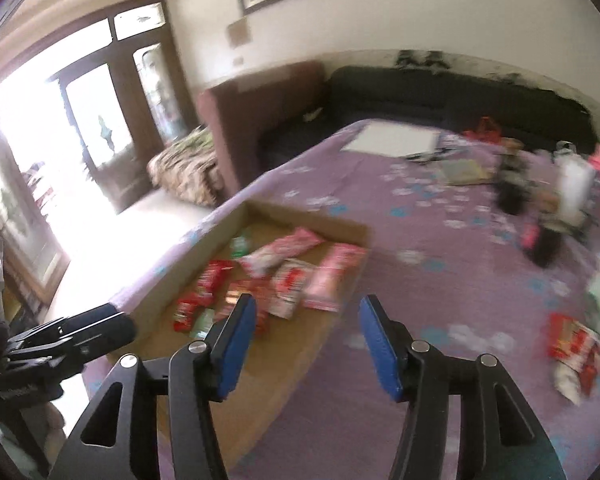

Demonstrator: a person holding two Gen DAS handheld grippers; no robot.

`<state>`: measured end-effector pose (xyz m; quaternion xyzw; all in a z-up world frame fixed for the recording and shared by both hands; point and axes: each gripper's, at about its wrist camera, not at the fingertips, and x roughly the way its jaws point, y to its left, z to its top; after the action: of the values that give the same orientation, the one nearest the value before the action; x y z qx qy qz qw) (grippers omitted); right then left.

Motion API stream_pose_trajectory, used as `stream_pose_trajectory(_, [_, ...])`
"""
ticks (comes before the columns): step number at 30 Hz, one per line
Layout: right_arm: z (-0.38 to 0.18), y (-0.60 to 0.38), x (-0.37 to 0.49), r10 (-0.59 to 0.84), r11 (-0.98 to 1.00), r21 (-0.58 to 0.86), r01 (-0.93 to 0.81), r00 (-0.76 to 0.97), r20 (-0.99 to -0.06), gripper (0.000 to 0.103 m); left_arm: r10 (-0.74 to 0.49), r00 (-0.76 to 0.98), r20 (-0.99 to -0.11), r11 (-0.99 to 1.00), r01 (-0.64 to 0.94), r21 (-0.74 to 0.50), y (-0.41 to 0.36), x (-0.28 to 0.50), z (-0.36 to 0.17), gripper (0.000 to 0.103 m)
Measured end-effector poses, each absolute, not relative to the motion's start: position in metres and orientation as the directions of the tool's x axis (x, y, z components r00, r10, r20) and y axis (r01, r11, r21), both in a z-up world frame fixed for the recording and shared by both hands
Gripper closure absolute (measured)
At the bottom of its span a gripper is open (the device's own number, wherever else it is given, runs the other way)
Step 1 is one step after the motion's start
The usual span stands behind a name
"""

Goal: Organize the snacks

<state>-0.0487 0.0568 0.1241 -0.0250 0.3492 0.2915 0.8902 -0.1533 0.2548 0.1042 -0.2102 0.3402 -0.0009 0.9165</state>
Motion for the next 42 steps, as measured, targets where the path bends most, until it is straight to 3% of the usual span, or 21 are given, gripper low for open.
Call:
stream_pose_trajectory(5, [0.13,-0.054,-0.04,0.4,0.913,0.203,-0.355,0.67,-0.625,0.047,-0.342,0.681,-0.648,0.884,-0.001,-0.468,0.215,-0.149,0.091,0.032])
stream_pose_trajectory(9, [0.129,-0.143,-0.031,0.306,0.949,0.261,-0.176,0.714,-0.629,0.047,-0.393,0.626,-0.674,0.884,0.056,-0.464,0.184,-0.141,0.08,0.032])
stream_pose_trajectory(15, [0.102,-0.195,0.001,0.226,0.963,0.265,-0.049,0.682,-0.695,0.045,-0.395,0.604,-0.692,0.894,0.08,-0.441,0.164,-0.139,0.074,0.032])
stream_pose_trajectory(25, [0.044,-0.167,0.081,0.011,0.995,0.069,0.068,0.624,-0.782,0.045,-0.358,0.609,-0.707,0.906,0.045,-0.42,0.174,-0.139,0.067,0.032])
stream_pose_trajectory(27, [0.033,-0.162,0.091,0.012,0.995,0.067,0.071,0.588,-0.808,0.047,-0.358,0.605,-0.711,0.905,0.036,-0.425,0.177,-0.138,0.064,0.032])
stream_pose_trajectory(29, [0.027,-0.158,0.089,0.033,0.995,0.083,0.059,0.584,-0.811,0.062,-0.358,0.603,-0.713,0.904,0.033,-0.426,0.178,-0.137,0.061,0.032])
stream_pose_trajectory(31, [0.028,-0.147,0.078,0.078,0.994,0.105,0.014,0.574,-0.815,0.084,-0.358,0.598,-0.717,0.905,0.033,-0.424,0.177,-0.136,0.059,0.032])
stream_pose_trajectory(39, [0.041,-0.107,0.005,0.367,0.928,0.28,-0.245,0.469,-0.803,0.084,-0.376,0.589,-0.715,0.904,0.064,-0.423,0.17,-0.137,0.057,0.032])
stream_pose_trajectory(41, [0.053,-0.113,-0.004,0.328,0.944,0.245,-0.221,0.541,-0.775,0.078,-0.38,0.59,-0.713,0.903,0.07,-0.423,0.167,-0.138,0.058,0.032])
stream_pose_trajectory(42, [0.06,-0.117,-0.005,0.294,0.956,0.215,-0.202,0.583,-0.758,0.068,-0.384,0.588,-0.712,0.902,0.075,-0.425,0.166,-0.139,0.058,0.032])
